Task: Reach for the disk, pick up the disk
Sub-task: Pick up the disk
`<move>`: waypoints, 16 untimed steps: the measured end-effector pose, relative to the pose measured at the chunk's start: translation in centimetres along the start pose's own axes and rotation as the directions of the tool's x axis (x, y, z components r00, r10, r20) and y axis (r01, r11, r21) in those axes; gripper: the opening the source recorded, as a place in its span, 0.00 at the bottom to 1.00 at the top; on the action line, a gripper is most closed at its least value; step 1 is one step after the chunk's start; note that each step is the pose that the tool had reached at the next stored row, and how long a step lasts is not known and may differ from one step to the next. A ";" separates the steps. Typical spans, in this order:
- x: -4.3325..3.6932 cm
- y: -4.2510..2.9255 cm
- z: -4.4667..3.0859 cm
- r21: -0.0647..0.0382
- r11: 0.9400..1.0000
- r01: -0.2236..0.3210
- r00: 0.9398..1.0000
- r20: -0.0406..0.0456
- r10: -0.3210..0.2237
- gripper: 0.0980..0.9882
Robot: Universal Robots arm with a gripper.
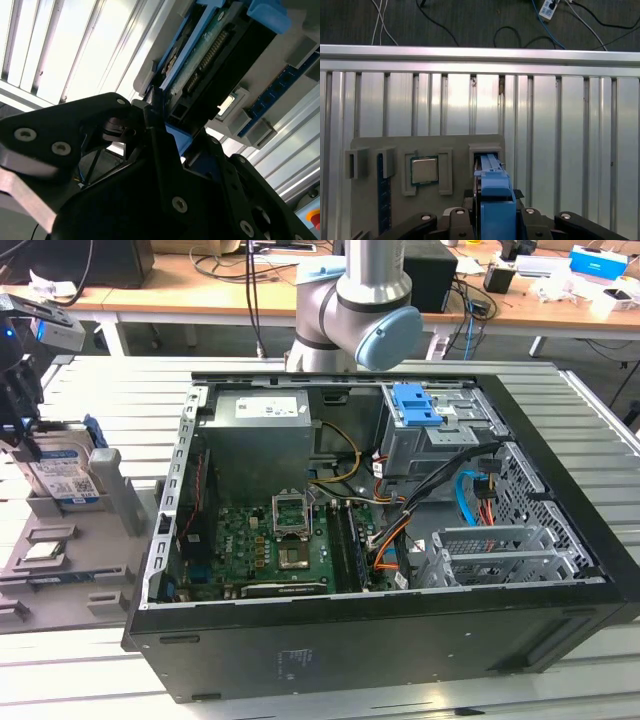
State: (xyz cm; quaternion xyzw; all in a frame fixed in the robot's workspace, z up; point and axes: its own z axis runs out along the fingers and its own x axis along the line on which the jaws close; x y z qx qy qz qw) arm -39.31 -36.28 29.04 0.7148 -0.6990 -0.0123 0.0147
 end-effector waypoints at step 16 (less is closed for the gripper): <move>0.00 0.00 0.10 0.000 1.000 0.000 1.000 0.000 0.000 0.30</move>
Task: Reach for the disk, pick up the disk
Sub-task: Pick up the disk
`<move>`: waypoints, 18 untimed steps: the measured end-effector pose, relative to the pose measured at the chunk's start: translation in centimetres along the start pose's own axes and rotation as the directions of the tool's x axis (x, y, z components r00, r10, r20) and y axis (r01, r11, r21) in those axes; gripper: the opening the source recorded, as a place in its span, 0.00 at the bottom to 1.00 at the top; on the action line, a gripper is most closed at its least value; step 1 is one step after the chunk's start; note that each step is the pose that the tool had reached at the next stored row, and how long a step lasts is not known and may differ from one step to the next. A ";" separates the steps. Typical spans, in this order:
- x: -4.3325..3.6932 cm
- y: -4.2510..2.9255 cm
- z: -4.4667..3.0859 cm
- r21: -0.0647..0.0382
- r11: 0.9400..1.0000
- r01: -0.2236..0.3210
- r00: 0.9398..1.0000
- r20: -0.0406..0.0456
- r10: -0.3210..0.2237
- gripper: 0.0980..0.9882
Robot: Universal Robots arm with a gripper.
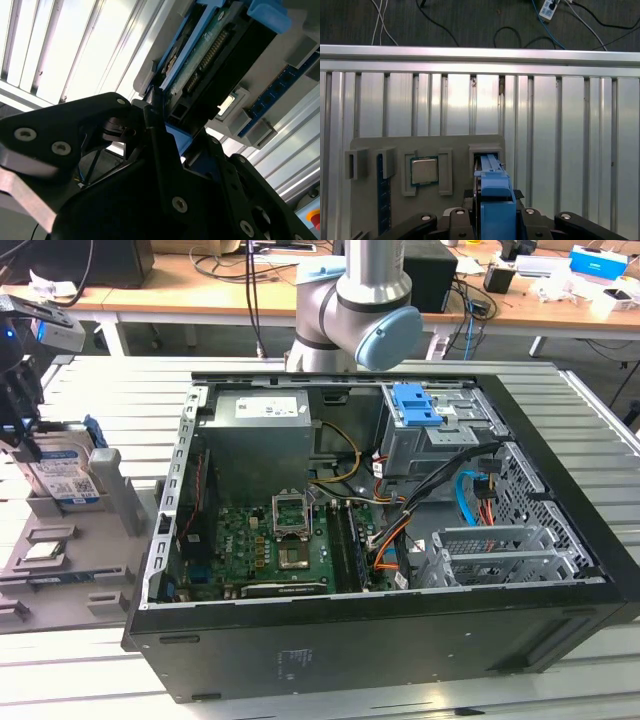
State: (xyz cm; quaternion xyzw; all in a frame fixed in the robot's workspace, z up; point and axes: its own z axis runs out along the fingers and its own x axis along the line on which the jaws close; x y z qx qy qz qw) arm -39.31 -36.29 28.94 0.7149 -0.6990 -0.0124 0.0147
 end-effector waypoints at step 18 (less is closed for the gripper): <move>-0.02 0.05 -2.25 0.000 1.000 0.000 1.000 0.000 0.000 0.30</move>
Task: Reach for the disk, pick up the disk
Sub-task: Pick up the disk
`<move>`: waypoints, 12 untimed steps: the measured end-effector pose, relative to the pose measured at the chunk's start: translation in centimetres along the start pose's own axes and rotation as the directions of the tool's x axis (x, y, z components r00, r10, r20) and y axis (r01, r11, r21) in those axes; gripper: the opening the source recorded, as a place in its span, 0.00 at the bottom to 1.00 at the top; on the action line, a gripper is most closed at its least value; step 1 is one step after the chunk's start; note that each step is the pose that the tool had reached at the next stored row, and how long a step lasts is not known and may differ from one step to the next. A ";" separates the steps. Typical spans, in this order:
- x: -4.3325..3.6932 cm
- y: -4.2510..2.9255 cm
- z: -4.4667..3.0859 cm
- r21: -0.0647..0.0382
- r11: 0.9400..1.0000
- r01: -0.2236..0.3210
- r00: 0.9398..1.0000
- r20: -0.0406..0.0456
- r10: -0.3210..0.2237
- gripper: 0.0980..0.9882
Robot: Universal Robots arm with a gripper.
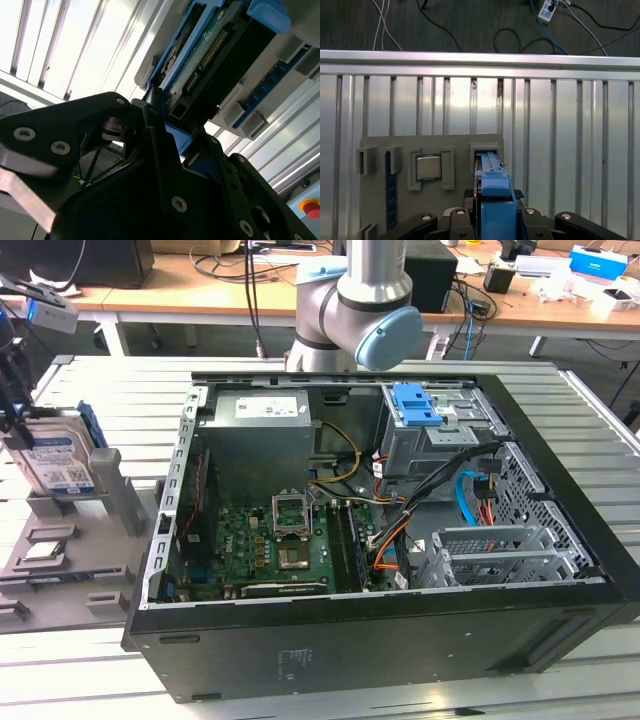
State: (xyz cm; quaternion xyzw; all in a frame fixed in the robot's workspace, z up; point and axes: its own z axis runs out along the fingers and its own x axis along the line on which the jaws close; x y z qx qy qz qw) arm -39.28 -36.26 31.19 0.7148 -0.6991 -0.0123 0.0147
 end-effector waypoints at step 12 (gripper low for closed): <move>-0.01 -0.01 -1.52 0.000 1.000 0.000 1.000 0.000 0.000 0.30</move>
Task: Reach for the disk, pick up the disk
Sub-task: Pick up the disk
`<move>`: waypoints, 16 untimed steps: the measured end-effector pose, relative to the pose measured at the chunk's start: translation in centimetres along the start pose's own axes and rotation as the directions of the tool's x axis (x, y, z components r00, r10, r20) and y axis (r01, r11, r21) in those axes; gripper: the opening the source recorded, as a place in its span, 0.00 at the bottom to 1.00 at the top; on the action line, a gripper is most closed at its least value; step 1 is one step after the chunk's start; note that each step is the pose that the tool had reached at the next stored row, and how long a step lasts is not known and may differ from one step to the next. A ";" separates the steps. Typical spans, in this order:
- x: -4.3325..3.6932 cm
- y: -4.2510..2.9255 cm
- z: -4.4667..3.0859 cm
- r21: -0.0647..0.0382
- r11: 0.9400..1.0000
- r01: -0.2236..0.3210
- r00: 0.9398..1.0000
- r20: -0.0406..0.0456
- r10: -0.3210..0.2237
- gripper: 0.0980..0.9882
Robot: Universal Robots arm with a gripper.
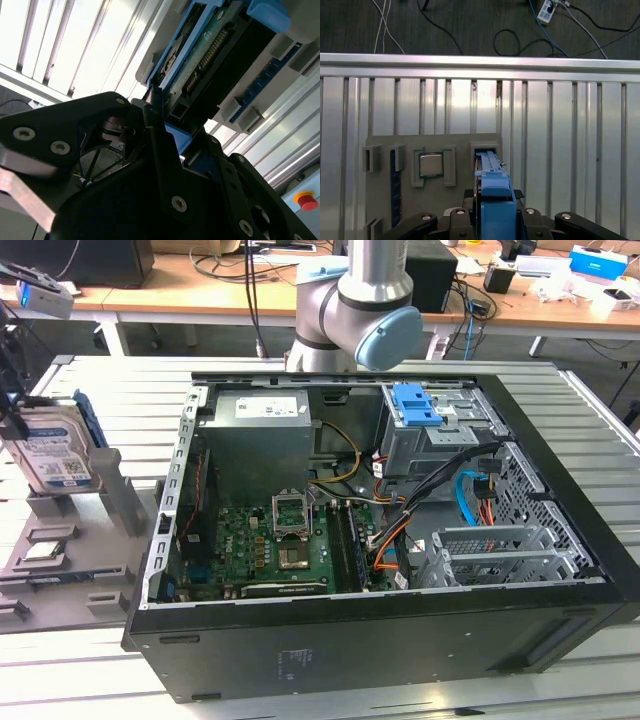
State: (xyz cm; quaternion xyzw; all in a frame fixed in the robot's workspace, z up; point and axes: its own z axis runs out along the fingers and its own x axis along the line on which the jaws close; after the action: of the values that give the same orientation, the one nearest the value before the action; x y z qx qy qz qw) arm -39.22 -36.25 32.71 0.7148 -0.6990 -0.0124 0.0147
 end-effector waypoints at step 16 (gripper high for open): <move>-0.02 0.02 -3.33 0.000 1.000 0.000 1.000 0.000 0.000 0.30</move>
State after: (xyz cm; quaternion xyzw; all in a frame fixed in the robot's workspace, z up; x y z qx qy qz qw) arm -39.11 -36.22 36.03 0.7148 -0.6990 -0.0124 0.0147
